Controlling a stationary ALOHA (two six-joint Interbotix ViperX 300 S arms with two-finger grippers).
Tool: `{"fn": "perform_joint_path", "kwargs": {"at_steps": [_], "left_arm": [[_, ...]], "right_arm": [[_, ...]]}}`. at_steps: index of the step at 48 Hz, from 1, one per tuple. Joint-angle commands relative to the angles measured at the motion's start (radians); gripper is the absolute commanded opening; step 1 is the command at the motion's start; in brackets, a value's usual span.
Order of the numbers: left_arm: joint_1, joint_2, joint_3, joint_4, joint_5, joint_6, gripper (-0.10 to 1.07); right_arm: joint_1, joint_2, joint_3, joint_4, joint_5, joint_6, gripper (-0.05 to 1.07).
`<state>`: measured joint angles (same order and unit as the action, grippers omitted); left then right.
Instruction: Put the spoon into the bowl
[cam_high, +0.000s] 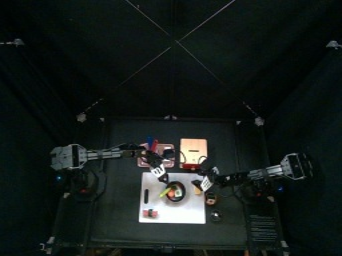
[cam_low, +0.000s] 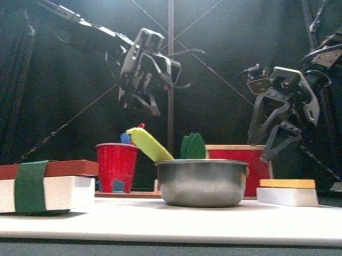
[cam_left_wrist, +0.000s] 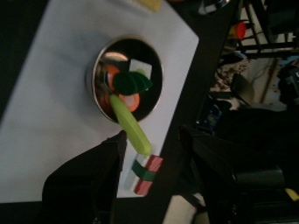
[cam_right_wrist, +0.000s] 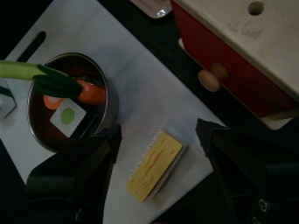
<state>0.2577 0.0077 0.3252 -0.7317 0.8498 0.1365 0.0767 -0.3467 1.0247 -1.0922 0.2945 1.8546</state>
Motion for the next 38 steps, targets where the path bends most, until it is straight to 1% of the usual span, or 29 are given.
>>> {"fn": "perform_joint_path", "kwargs": {"at_steps": [1,8,14,16,18,21,22,23,25,28,30,33,36,38], "left_arm": [[-0.017,-0.103,0.017,0.054,-0.049,0.026,0.86],[-0.067,-0.218,0.123,0.074,-0.156,0.077,0.86],[-0.126,-0.336,0.232,0.11,-0.293,0.149,0.86],[-0.152,-0.396,0.295,0.132,-0.371,0.183,0.86],[-0.167,-0.443,0.354,0.158,-0.451,0.196,0.86],[-0.196,-0.515,0.457,0.193,-0.597,0.225,0.86],[-0.204,-0.54,0.494,0.207,-0.649,0.23,0.86],[-0.219,-0.577,0.549,0.225,-0.73,0.233,0.86],[-0.23,-0.621,0.626,0.25,-0.831,0.239,0.86],[-0.245,-0.686,0.726,0.273,-0.956,0.236,0.86],[-0.255,-0.723,0.779,0.276,-1.017,0.236,0.86],[-0.264,-0.765,0.838,0.275,-1.062,0.235,0.86],[-0.265,-0.802,0.873,0.268,-1.062,0.233,0.86],[-0.265,-0.81,0.881,0.262,-1.057,0.235,0.86]], "right_arm": [[0.003,-0.032,-0.014,-0.025,0.0,-0.003,0.98],[0.008,-0.063,-0.011,-0.08,-0.006,-0.002,0.98],[0.015,-0.097,-0.011,-0.124,-0.011,-0.002,0.98],[0.017,-0.109,-0.012,-0.132,-0.011,0.0,0.98],[0.017,-0.121,-0.011,-0.137,-0.011,0.0,0.98],[0.017,-0.138,-0.014,-0.132,-0.011,0.0,0.98],[0.015,-0.141,-0.015,-0.132,-0.011,0.002,0.98],[0.015,-0.147,-0.017,-0.13,-0.011,0.0,0.98],[0.015,-0.153,-0.02,-0.13,-0.011,0.0,0.98],[0.017,-0.158,-0.021,-0.129,-0.011,0.0,0.98],[0.02,-0.16,-0.023,-0.129,-0.011,0.0,0.98],[0.023,-0.16,-0.025,-0.137,-0.011,-0.002,0.98],[0.028,-0.156,-0.029,-0.14,-0.011,-0.002,0.98],[0.029,-0.156,-0.034,-0.144,-0.011,-0.003,0.98]]}}
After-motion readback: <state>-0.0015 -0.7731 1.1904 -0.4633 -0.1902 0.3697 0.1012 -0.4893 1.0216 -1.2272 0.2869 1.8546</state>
